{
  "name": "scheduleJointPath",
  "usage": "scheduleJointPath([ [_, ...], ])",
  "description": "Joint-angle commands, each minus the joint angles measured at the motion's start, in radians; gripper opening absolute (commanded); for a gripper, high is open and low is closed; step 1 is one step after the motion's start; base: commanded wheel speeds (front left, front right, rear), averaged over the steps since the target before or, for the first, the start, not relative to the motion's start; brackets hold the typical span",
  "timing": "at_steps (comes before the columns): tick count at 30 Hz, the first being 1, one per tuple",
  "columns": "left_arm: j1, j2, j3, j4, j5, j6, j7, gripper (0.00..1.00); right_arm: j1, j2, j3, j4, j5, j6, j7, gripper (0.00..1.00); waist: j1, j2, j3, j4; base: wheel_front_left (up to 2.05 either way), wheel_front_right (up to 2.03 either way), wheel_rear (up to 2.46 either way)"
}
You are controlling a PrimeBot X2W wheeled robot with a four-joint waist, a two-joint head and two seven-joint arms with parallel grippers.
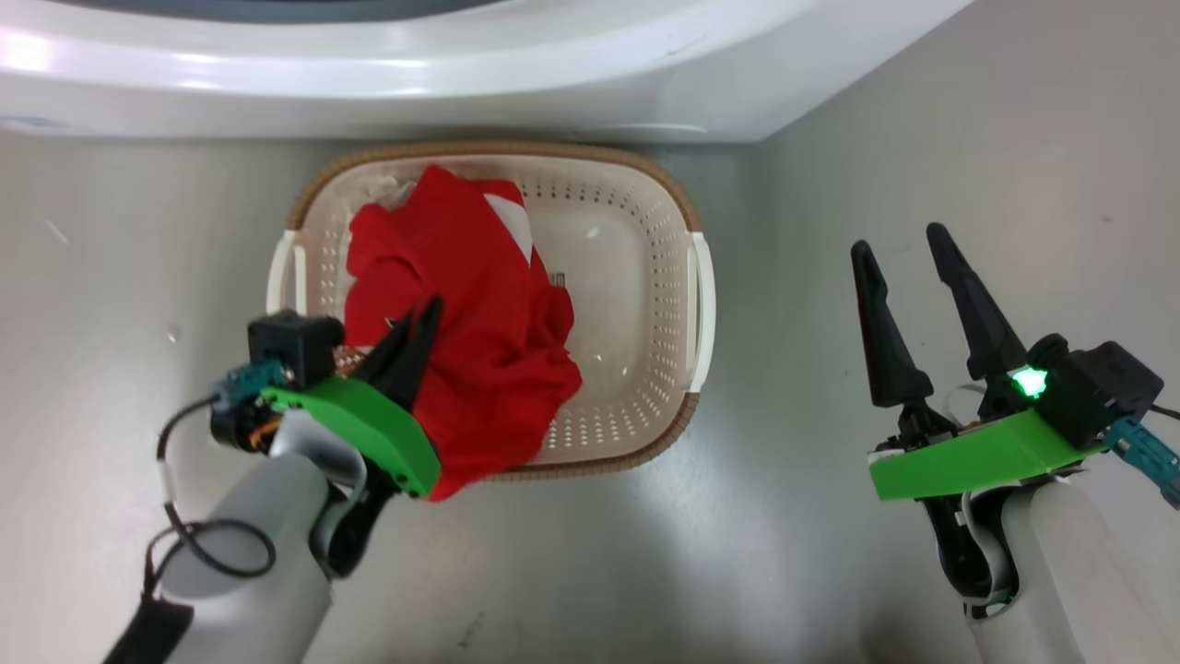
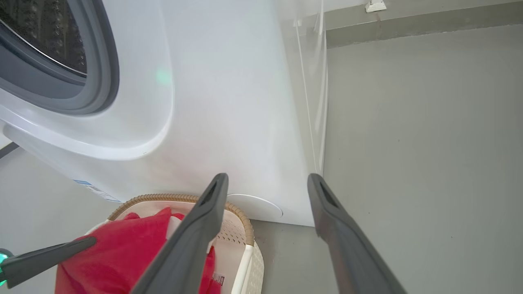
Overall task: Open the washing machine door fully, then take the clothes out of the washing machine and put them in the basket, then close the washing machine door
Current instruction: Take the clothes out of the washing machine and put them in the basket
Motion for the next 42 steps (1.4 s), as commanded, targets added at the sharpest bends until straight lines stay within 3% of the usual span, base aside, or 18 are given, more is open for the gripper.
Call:
scheduleJointPath([
  [1, -0.008, 0.032, 0.014, 0.007, -0.004, -0.005, -0.008, 0.0, 0.002, 0.002, 0.022, -0.026, -0.006, 0.006, -0.006, 1.0, 0.0, -0.0001, 0.026, -0.011, 0.0, 0.0, 0.0],
  [6, -0.061, 0.033, -0.011, 0.088, -0.025, -0.005, -0.008, 0.0, -0.007, 0.002, 0.026, -0.029, -0.001, 0.006, -0.006, 1.0, 0.0, -0.0001, 0.046, -0.021, 0.0, 0.0, 0.0],
  [7, -0.066, 0.034, -0.012, 0.094, -0.028, -0.005, -0.008, 0.11, -0.008, 0.002, 0.026, -0.028, -0.001, 0.006, -0.006, 1.0, 0.0, -0.0001, 0.047, -0.022, 0.0, 0.0, 0.0],
  [9, -0.074, 0.035, -0.011, 0.106, -0.034, -0.005, -0.008, 0.41, -0.01, 0.002, 0.025, -0.028, 0.0, 0.006, -0.006, 1.0, 0.0, -0.0001, 0.048, -0.022, 0.0, 0.0, 0.0],
  [11, -0.078, 0.036, -0.01, 0.11, -0.035, -0.005, -0.008, 0.46, -0.01, 0.002, 0.024, -0.027, 0.001, 0.006, -0.006, 1.0, 0.0, -0.0001, 0.047, -0.022, 0.0, 0.0, 0.0],
  [14, -0.08, 0.036, -0.005, 0.115, -0.04, -0.005, -0.008, 0.87, -0.011, 0.002, 0.021, -0.025, 0.001, 0.006, -0.006, 1.0, 0.0, -0.0001, 0.043, -0.021, 0.0, 0.0, 0.0],
  [16, -0.08, 0.036, -0.001, 0.115, -0.041, -0.005, -0.008, 1.0, -0.012, 0.002, 0.019, -0.023, 0.0, 0.006, -0.006, 1.0, 0.0, -0.0001, 0.039, -0.019, 0.0, 0.0, 0.0],
  [29, -0.012, 0.047, 0.099, 0.05, 0.011, -0.006, -0.008, 1.0, 0.018, 0.002, 0.011, 0.002, -0.011, 0.006, -0.006, 1.0, 0.0, -0.0001, -0.085, -0.007, 0.0, 0.0, 0.0],
  [42, 0.183, 0.035, 0.342, -0.118, 0.187, -0.006, -0.008, 1.0, 0.112, 0.002, -0.003, 0.032, -0.023, 0.006, -0.006, 1.0, 0.0, -0.0001, -0.297, -0.001, 0.0, 0.0, 0.0],
])
